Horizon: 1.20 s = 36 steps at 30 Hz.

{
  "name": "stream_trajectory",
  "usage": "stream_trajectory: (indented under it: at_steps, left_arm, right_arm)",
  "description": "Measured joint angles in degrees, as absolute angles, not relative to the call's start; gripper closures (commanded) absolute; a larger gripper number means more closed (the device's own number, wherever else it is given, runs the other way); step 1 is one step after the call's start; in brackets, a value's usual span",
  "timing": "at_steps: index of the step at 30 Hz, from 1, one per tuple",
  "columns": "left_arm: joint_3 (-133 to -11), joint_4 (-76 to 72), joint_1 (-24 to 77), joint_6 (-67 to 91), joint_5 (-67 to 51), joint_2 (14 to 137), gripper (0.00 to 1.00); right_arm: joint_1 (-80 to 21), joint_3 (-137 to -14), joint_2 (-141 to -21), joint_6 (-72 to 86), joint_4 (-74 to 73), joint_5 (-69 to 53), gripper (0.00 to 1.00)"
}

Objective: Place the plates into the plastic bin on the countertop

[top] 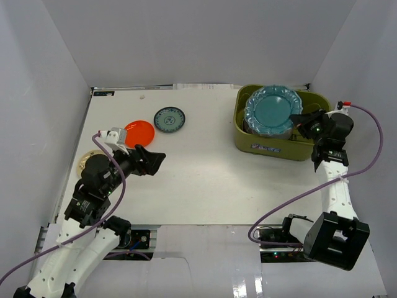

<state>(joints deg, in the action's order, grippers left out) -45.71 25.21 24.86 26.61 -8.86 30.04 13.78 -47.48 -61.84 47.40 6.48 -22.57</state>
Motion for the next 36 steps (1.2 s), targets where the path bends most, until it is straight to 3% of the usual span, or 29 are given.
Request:
stream_trajectory:
  at_steps: [6, 21, 22, 23, 26, 33, 36]
  left_arm:
    - [-39.40, 25.65, 24.86, 26.37, -5.41, 29.15, 0.02]
    - [-38.72, 24.99, 24.86, 25.91, -4.71, 29.58, 0.02]
    - [-38.72, 24.97, 24.86, 25.91, -4.69, 29.58, 0.02]
    - [-38.72, 24.97, 24.86, 25.91, -4.69, 29.58, 0.02]
    - [-38.72, 24.84, 24.86, 25.91, -4.69, 29.87, 0.02]
    - [-38.72, 24.84, 24.69, 25.91, -4.69, 31.11, 0.02]
    - [-38.72, 24.84, 24.58, 25.93, -4.47, 31.57, 0.02]
  right_arm:
    - [15.11, -48.60, -67.66, 41.91, -1.58, -15.44, 0.92]
    - [15.29, -51.75, -78.56, 34.48, -1.39, -10.48, 0.89]
    - [15.18, -51.86, -79.13, 33.95, -1.19, -10.44, 0.85]
    - [15.14, -51.96, -79.70, 33.71, -1.28, -10.37, 0.71]
    - [15.16, -52.21, -81.10, 33.23, -1.74, -9.54, 0.44]
    - [15.16, -54.46, -80.86, 30.44, -4.49, -6.20, 0.08]
    - [15.09, -56.12, -78.74, 29.76, -5.41, -5.45, 0.02]
